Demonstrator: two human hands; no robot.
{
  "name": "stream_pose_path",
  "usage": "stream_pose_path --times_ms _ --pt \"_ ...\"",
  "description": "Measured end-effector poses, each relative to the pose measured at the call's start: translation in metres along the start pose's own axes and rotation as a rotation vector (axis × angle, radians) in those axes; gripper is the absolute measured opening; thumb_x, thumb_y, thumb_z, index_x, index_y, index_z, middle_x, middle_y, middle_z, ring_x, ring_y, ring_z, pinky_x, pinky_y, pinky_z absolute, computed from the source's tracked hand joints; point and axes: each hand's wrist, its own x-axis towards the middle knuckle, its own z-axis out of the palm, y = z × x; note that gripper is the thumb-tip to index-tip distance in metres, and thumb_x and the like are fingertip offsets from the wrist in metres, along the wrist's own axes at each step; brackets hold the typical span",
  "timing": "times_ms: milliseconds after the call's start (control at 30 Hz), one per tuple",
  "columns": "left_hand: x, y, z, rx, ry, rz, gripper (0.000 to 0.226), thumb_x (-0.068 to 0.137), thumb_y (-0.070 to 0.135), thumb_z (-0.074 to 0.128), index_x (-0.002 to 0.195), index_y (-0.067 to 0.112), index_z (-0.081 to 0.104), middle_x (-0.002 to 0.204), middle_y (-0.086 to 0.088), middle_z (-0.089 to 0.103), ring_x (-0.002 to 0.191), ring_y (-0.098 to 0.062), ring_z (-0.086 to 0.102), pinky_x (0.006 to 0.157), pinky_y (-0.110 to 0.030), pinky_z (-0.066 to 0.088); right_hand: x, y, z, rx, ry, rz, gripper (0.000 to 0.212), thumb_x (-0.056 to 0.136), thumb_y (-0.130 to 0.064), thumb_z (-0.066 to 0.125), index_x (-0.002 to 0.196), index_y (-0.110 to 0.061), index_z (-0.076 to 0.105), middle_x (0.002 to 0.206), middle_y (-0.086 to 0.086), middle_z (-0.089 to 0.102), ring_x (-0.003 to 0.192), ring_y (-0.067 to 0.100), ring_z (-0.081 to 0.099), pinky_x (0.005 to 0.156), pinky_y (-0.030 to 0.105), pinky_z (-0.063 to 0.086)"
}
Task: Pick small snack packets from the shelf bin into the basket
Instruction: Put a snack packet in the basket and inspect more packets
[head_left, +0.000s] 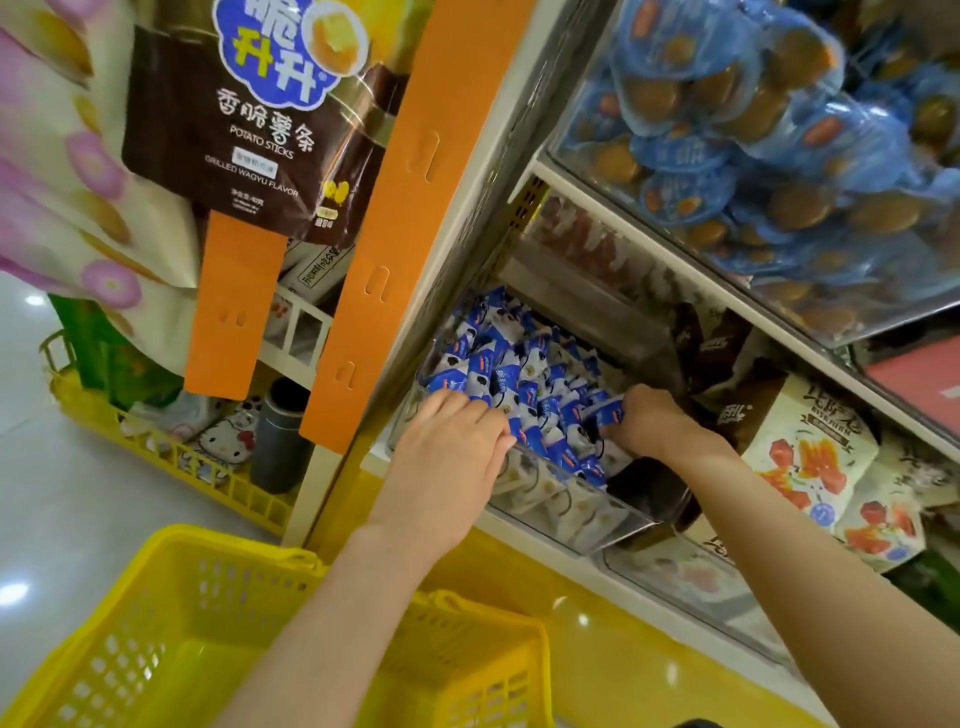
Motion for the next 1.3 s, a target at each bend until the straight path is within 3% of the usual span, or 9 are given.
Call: stream_pose_path --times_ms 233,367,467,600,767,900,967,1100,1300 --pt "0.000 -0.004 -0.002 -0.022 0.018 -0.012 0.036 0.097 0.034 0.026 0.116 0.025 0.057 0.111 0.009 0.061 0.106 -0.008 0.049 0.106 -0.025 0.020 -0.002 -0.004 -0.008 -0.112 -0.047 -0.002 0.037 0.087 -0.016 0.063 0.120 -0.004 0.051 0.104 0.011 0.060 0.078 0.020 0.057 0.069 0.025 0.050" --pt "0.001 -0.005 -0.001 -0.036 0.023 -0.020 0.036 0.097 0.033 0.026 0.114 0.026 0.057 0.110 0.009 0.061 0.106 -0.008 0.048 0.105 -0.025 0.021 -0.004 0.000 -0.015 -0.159 0.013 -0.006 0.028 0.087 -0.017 0.062 0.111 -0.003 0.056 0.095 0.010 0.062 0.076 0.020 0.057 0.062 0.027 0.048" --pt "0.000 -0.005 0.000 -0.039 0.018 -0.028 0.038 0.097 0.034 0.024 0.116 0.026 0.056 0.112 0.010 0.060 0.108 -0.007 0.047 0.106 -0.024 0.019 -0.006 0.000 -0.009 -0.071 -0.101 -0.026 0.029 0.084 -0.020 0.067 0.106 -0.005 0.056 0.083 0.007 0.059 0.071 0.017 0.061 0.061 0.025 0.054" --pt "0.000 -0.005 -0.002 -0.054 0.020 -0.025 0.037 0.097 0.034 0.025 0.117 0.026 0.055 0.113 0.010 0.059 0.108 -0.007 0.047 0.105 -0.023 0.018 0.008 0.000 0.013 0.015 0.035 -0.029 0.024 0.086 -0.015 0.064 0.107 -0.006 0.058 0.092 0.007 0.058 0.076 0.017 0.055 0.049 0.022 0.038" --pt "0.000 -0.005 -0.002 -0.060 0.025 -0.013 0.038 0.097 0.033 0.025 0.117 0.025 0.056 0.113 0.010 0.060 0.108 -0.007 0.048 0.106 -0.023 0.019 0.023 0.002 0.028 0.294 0.039 -0.052 0.022 0.087 -0.020 0.063 0.105 -0.007 0.061 0.087 0.003 0.054 0.075 0.013 0.051 0.069 0.026 0.041" --pt "0.001 -0.005 -0.004 -0.057 0.022 -0.014 0.035 0.097 0.033 0.029 0.114 0.024 0.059 0.109 0.008 0.062 0.105 -0.009 0.050 0.105 -0.026 0.024 0.028 0.001 0.026 0.220 -0.091 -0.048 0.023 0.092 -0.025 0.055 0.104 -0.006 0.060 0.096 0.010 0.062 0.073 0.014 0.053 0.066 0.025 0.041" --pt "0.001 -0.008 -0.007 -0.045 0.021 -0.021 0.032 0.097 0.034 0.034 0.111 0.023 0.061 0.106 0.007 0.063 0.103 -0.011 0.052 0.104 -0.028 0.028 0.028 -0.004 0.024 0.167 -0.033 -0.058 0.027 0.094 -0.028 0.051 0.107 -0.005 0.059 0.091 0.009 0.060 0.076 0.016 0.055 0.066 0.026 0.043" --pt "-0.001 -0.012 -0.011 -0.034 0.049 -0.032 0.026 0.095 0.027 0.041 0.103 0.018 0.064 0.098 0.002 0.066 0.098 -0.017 0.056 0.102 -0.033 0.034 0.027 -0.029 0.017 0.413 0.311 -0.376 0.025 0.095 -0.025 0.049 0.116 -0.013 0.056 0.090 0.000 0.060 0.075 0.012 0.056 0.067 0.026 0.045" --pt "-0.002 -0.013 -0.013 -0.045 0.067 -0.014 0.027 0.093 0.022 0.041 0.098 0.015 0.067 0.093 0.001 0.067 0.093 -0.017 0.059 0.100 -0.034 0.037 0.054 -0.093 0.006 0.566 0.248 -0.575 0.026 0.097 -0.023 0.046 0.111 -0.005 0.058 0.097 0.010 0.063 0.084 0.016 0.051 0.073 0.026 0.038"
